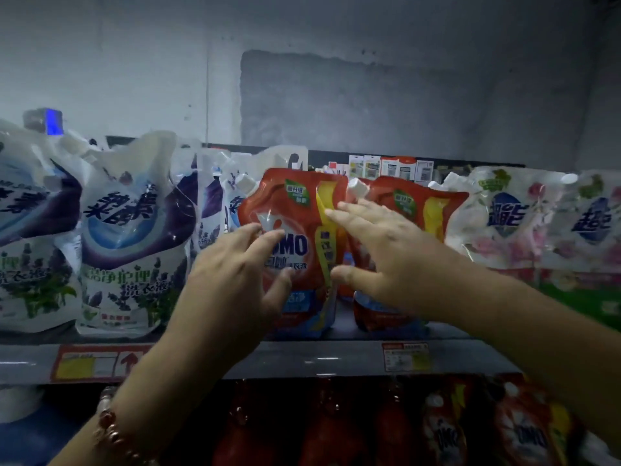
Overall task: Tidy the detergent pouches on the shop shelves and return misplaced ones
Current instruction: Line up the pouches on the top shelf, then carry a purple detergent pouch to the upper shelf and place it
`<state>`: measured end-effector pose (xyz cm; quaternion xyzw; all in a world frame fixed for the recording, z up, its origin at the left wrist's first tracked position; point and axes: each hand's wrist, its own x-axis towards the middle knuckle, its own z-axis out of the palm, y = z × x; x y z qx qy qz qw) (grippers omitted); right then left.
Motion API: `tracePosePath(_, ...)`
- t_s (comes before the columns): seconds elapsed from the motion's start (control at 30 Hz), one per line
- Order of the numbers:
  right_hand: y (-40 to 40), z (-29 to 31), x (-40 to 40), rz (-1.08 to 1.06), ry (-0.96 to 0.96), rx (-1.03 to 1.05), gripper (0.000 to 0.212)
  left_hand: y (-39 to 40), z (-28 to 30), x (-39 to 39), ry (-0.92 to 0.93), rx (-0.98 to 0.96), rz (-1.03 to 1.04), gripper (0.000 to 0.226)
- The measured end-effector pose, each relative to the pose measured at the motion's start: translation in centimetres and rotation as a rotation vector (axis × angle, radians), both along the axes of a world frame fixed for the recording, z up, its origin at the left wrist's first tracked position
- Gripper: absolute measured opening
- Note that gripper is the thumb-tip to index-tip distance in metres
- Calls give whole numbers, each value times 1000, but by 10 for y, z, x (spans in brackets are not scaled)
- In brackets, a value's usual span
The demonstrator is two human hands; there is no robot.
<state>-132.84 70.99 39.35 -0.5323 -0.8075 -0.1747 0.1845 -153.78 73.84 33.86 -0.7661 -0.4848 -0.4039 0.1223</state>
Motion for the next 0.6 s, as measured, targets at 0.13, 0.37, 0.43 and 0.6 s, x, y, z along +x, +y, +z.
tracePosePath(0.13,-22,-55,16,-22,147,-253,75,-7,-34,16,-158,-94,-45,58)
tracePosePath(0.37,-77,-119,83,-301,334,-336,68,-27,-101,84,-108,-271,-216,62)
tracePosePath(0.43,-96,-131,103,-371,361,-374,69,-35,-108,103,-115,-309,-216,59)
tracePosePath(0.6,-140,-150,145,-399,439,-402,66,-63,-110,160,-63,-334,-235,59)
